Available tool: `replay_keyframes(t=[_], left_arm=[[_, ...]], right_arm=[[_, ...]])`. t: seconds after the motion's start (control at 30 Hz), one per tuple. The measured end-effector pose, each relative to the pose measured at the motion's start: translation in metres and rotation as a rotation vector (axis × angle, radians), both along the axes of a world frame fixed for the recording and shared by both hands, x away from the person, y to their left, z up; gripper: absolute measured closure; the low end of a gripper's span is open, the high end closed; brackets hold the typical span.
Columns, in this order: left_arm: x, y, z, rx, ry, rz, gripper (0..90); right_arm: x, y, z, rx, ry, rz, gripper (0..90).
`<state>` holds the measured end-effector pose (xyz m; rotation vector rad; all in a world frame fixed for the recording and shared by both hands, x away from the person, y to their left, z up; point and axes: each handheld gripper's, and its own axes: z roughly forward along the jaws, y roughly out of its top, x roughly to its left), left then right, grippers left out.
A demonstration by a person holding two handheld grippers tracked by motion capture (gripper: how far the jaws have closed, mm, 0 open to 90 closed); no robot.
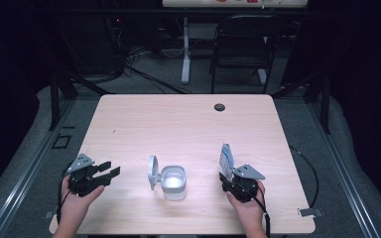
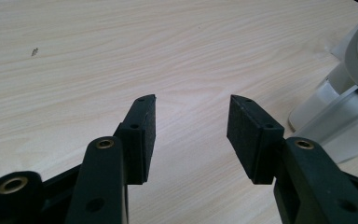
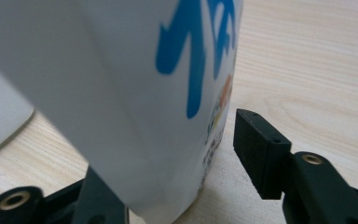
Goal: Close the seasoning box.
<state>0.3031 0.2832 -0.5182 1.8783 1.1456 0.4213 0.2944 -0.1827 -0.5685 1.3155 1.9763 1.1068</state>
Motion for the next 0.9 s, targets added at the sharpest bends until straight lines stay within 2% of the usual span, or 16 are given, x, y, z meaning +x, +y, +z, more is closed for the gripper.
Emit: replay_keyframes(t=[0.1, 0.13, 0.2, 0.33, 0.6, 0.77, 0.9], left_arm=[[0.0, 0.0, 0.0, -0.002, -0.002, -0.001, 52.5], [0.0, 0.0, 0.0, -0.002, -0.002, 0.0, 52.5], [0.0, 0.0, 0.001, -0.001, -0.003, 0.0, 52.4], [0.0, 0.001, 0.002, 0.001, -0.002, 0.002, 52.5], [-0.002, 0.003, 0.006, -0.01, -0.014, 0.006, 52.4], [-0.002, 0.004, 0.007, -0.006, -0.015, 0.005, 52.4], [-0.002, 0.002, 0.006, -0.014, -0.021, 0.003, 52.4]], right_arm=[[-0.002, 0.002, 0.002, -0.02, -0.021, 0.003, 48.6], [-0.002, 0.006, 0.0, 0.017, -0.043, -0.003, 48.2], [-0.004, 0.006, 0.003, -0.038, -0.033, -0.002, 48.1], [-0.006, 0.008, 0.004, -0.054, -0.035, -0.023, 47.4], [-0.013, 0.014, 0.009, -0.041, -0.018, -0.057, 47.0], [-0.017, 0.014, 0.012, -0.003, -0.006, -0.095, 47.1], [-0.021, 0.013, 0.013, 0.005, -0.004, -0.104, 47.0]])
